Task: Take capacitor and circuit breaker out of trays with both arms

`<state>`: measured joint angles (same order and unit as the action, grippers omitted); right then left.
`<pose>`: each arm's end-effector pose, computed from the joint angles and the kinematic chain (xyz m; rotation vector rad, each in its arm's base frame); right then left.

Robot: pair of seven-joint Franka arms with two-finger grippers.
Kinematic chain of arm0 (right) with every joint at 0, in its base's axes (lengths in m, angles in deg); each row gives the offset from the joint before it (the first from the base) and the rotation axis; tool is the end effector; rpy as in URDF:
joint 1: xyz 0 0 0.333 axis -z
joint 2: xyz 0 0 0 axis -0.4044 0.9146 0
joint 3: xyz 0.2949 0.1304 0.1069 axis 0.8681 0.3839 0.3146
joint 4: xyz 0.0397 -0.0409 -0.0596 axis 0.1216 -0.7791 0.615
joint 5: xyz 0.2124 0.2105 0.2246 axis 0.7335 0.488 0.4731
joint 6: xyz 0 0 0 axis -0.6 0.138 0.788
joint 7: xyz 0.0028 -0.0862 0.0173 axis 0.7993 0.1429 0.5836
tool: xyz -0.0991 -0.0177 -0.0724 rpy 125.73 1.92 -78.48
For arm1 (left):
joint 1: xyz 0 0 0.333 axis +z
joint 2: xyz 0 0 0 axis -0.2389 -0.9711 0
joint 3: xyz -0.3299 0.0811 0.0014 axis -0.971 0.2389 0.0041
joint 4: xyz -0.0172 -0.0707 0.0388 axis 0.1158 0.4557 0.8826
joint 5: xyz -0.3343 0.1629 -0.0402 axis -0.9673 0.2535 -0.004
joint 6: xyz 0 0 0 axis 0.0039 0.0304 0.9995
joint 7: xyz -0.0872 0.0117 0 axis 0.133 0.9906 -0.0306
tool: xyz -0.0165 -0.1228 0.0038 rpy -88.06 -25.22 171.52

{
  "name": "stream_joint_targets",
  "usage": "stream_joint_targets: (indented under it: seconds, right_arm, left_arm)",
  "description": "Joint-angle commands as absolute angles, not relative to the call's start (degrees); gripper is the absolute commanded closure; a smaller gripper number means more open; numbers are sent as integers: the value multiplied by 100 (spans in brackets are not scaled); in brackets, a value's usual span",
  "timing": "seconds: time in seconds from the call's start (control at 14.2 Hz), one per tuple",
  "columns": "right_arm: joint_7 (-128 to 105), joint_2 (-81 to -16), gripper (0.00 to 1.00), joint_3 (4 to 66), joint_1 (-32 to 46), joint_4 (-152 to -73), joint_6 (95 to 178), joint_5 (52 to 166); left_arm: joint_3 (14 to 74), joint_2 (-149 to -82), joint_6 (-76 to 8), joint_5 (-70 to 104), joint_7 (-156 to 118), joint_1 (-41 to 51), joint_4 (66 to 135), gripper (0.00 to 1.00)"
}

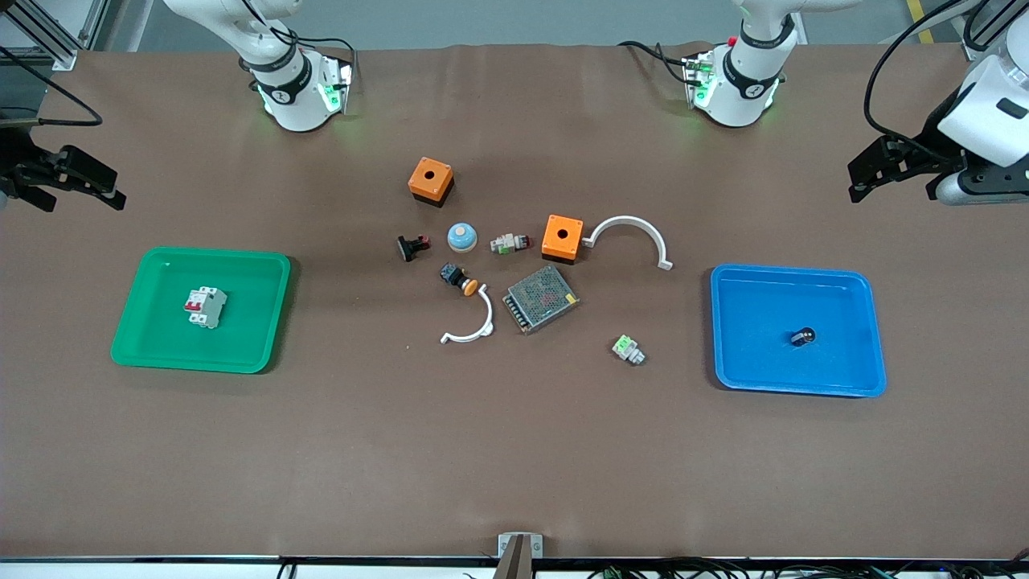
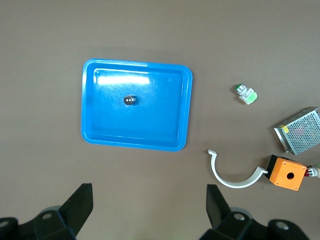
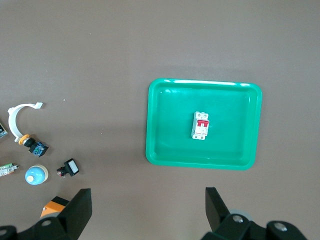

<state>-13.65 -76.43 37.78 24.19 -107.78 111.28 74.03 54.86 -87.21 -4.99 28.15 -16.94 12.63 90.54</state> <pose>0.5065 -0.0233 0.6397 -3.1078 0.0064 -0.0133 0.5124 -0.0722 0.6549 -3.1065 -0.0028 -0.0334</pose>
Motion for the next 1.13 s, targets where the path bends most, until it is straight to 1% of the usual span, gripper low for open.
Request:
stream_joint_targets:
  seconds: [0.0, 0.21, 0.35, 0.78, 0.92, 1.06]
  right_arm:
    - [-1344, -7720, 0, 3766, 2386, -10818, 11052, 7405]
    - [-1344, -7720, 0, 3757, 2386, -10819, 10929, 7379]
    - [-1344, -7720, 0, 3766, 2377, -10827, 10920, 7326]
    - [-1344, -7694, 0, 3766, 2385, -10819, 10902, 7212]
    - [-1370, -7510, 0, 3757, 2438, -10775, 10981, 7212]
    - [-1353, -6993, 0, 3731, 2587, -10627, 11025, 7256]
  left_arm:
    - [5483, -8775, -449, 2842, -1725, 1268, 8957, 0]
    - [5483, -8845, -449, 2850, -1743, 1285, 8914, 0]
    - [5553, -8959, -431, 2850, -1751, 1303, 8755, 0]
    - [5624, -9012, -387, 2850, -1690, 1303, 8887, 0]
    - [5624, -9012, -379, 2850, -1690, 1311, 8930, 0]
    - [5624, -8994, -379, 2859, -1681, 1312, 8966, 0]
